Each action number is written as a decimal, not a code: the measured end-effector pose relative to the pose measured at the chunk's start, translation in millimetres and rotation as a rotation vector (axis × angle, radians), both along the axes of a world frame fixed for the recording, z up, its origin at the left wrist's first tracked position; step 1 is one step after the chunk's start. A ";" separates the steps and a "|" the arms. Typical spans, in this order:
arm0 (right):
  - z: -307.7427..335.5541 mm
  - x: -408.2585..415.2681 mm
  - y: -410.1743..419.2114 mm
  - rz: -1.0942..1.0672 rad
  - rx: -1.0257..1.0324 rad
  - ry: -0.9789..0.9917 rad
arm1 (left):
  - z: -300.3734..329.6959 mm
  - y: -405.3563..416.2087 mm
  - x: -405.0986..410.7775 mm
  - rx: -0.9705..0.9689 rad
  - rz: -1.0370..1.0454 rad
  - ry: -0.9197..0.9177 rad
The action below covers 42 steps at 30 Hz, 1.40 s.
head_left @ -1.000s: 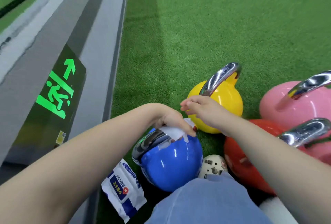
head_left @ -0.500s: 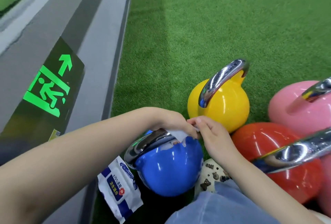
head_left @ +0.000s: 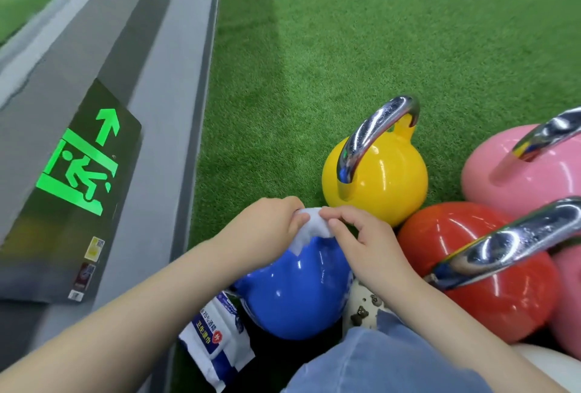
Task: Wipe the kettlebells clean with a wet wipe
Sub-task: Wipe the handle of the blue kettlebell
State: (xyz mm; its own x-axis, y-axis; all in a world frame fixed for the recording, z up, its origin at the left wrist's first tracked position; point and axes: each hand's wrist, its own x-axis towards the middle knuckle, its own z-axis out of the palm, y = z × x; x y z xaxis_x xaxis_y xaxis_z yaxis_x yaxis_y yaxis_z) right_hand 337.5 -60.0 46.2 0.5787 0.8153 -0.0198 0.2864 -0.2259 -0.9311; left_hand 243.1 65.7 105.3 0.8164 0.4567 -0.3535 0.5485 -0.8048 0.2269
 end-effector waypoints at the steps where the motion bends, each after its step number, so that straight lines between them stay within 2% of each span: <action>1: -1.5 0.9 0.6 0.004 -0.032 -0.007 | 0.7 3.7 10.6 -0.025 -0.029 0.095; 4: -9.0 3.9 0.6 0.001 -0.126 0.042 | -4.9 12.4 45.1 -0.098 -0.157 0.314; 8: -27.5 5.5 -0.3 -0.023 -0.204 0.250 | -14.6 11.1 77.9 -0.198 -0.203 0.524; 13: -42.0 7.5 2.1 -0.034 -0.277 0.364 | -25.1 16.2 91.1 -0.628 0.169 0.667; 15: -46.0 7.6 1.4 -0.005 -0.304 0.375 | -27.9 19.9 94.3 -0.687 0.192 0.708; 21: -46.6 7.2 2.0 0.007 -0.318 0.361 | -27.2 20.4 92.8 -0.665 0.209 0.684; 27: -26.0 1.8 -16.1 0.089 -0.172 0.161 | -5.5 24.0 57.7 -0.705 0.062 0.462; 30: -17.6 1.2 -19.7 0.132 -0.109 0.052 | 1.9 25.5 37.5 -0.508 -0.111 0.359; 32: -13.7 1.7 -21.5 0.127 -0.092 0.011 | 2.4 22.2 27.0 -0.349 -0.215 0.341; 34: -11.8 3.9 -19.8 0.091 -0.108 0.005 | 2.3 19.4 25.1 -0.278 -0.244 0.343; 36: -13.1 6.4 -12.7 0.062 -0.134 0.022 | 1.8 20.3 32.5 -0.330 -0.221 0.367; 38: -17.5 7.5 -5.7 0.057 -0.174 0.050 | -3.5 23.2 45.9 -0.460 -0.163 0.405; 42: -32.6 8.4 -2.0 0.058 -0.258 0.155 | -19.8 26.0 71.1 -0.681 0.026 0.549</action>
State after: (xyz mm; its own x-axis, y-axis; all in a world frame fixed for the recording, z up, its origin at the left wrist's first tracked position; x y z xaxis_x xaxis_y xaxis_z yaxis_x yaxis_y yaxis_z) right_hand 345.8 -62.0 13.5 0.5053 0.8034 -0.3151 0.1643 -0.4480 -0.8788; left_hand 314.2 91.7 85.5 0.4427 0.0189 -0.8965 0.7376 -0.5762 0.3521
